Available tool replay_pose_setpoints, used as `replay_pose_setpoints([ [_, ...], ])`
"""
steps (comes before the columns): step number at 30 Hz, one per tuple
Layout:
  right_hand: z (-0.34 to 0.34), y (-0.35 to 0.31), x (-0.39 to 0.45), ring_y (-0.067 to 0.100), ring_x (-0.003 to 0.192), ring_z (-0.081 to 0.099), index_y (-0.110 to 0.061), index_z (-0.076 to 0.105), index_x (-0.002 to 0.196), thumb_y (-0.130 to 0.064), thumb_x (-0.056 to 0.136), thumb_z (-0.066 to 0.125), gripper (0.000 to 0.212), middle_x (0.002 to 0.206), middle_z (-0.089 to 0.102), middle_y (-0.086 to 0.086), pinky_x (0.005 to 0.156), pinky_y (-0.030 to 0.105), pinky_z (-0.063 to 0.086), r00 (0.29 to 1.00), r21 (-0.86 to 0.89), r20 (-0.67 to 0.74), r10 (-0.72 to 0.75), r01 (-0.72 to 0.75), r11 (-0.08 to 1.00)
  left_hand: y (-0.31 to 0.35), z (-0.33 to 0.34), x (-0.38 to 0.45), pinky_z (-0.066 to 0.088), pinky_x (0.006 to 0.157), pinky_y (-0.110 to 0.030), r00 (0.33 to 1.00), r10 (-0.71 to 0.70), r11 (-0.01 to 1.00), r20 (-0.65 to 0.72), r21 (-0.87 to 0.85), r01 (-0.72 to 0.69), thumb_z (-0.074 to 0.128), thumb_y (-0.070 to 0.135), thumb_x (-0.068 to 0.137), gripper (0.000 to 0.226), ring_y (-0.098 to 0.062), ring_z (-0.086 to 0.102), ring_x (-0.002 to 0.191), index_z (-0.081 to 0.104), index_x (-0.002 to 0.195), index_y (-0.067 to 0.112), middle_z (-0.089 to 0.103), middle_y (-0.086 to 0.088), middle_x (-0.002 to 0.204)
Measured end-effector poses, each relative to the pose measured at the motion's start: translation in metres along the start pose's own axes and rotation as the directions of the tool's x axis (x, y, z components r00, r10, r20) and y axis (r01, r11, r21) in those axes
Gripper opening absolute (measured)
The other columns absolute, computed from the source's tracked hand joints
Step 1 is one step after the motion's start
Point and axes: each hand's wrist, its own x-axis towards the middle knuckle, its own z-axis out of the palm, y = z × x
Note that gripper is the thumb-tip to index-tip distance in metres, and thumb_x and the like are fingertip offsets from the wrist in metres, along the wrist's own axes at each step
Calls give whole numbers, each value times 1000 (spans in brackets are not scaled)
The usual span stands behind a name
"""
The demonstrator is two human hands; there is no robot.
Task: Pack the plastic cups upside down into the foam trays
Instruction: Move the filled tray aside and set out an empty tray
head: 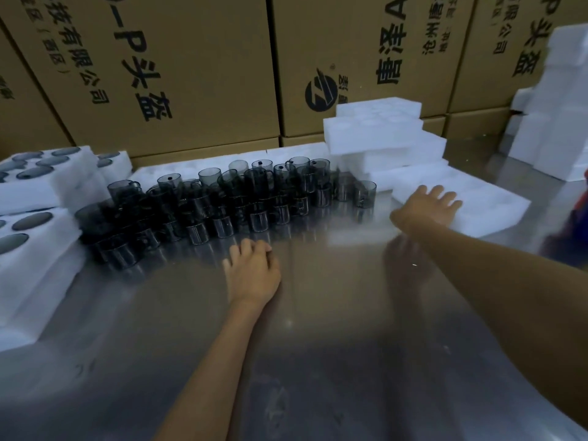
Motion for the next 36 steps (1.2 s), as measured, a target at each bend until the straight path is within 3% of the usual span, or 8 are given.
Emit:
replay_pose_setpoints([
  [5,2,29,15,39,124,50,-18,36,140,-27,87,68,63,140,39,13,107,42,29,998,-53,-57,-16,13,999,-5,1,4,29,102,-40,1000,-21,999,8,-49,22,45,31,98,25,-22,36,119,59,118,26,48,2,124],
  [10,-1,24,7,34,118,50,-9,52,126,-25,86,70,46,135,39,14,93,41,39,992,92,-124,5,7,996,-6,4,4,29,101,-39,1000,-14,998,-14,-67,14,46,31,98,26,-22,37,119,60,119,25,49,2,124],
  [17,-35,-34,-54,37,99,52,-8,54,117,-20,88,55,31,122,47,18,81,44,37,780,46,-506,-369,451,891,-12,2,3,31,102,-39,996,-84,944,-25,-323,71,48,28,99,19,-18,42,113,63,110,27,52,11,111],
  [21,-41,-64,-113,31,83,52,-9,60,105,-23,85,52,26,106,52,10,74,42,39,633,43,-523,-571,689,724,-20,-14,0,48,83,-34,927,-373,409,35,-891,198,38,16,104,23,-19,57,90,62,105,17,62,1,94],
  [26,-21,-66,-185,27,68,53,-12,67,92,-28,77,44,32,94,57,4,70,40,40,498,78,-466,-731,846,527,-47,-35,-4,47,81,-34,898,-376,-132,230,-972,193,36,34,106,37,-20,62,94,62,116,10,65,-6,107],
  [28,-11,-61,-204,24,62,51,-14,67,89,-29,77,37,36,87,58,1,74,40,40,447,30,-389,-805,880,474,-51,-41,-8,48,94,-39,894,-369,-239,254,-955,173,43,39,102,44,-21,62,111,60,130,10,65,-3,125],
  [32,-8,-53,-211,23,57,52,-16,69,84,-26,79,30,40,76,62,-2,89,39,40,454,35,-311,-835,883,467,-53,-53,-11,48,98,-35,911,-315,-214,268,-955,207,61,40,83,55,-15,61,118,56,132,16,65,1,126],
  [36,-16,-51,-207,29,65,56,-16,68,92,-18,80,30,41,89,71,-3,86,29,31,407,35,-217,-887,912,410,-62,-55,-10,54,81,-26,922,-289,88,257,-952,292,68,19,88,43,-6,68,99,59,130,25,67,3,119],
])
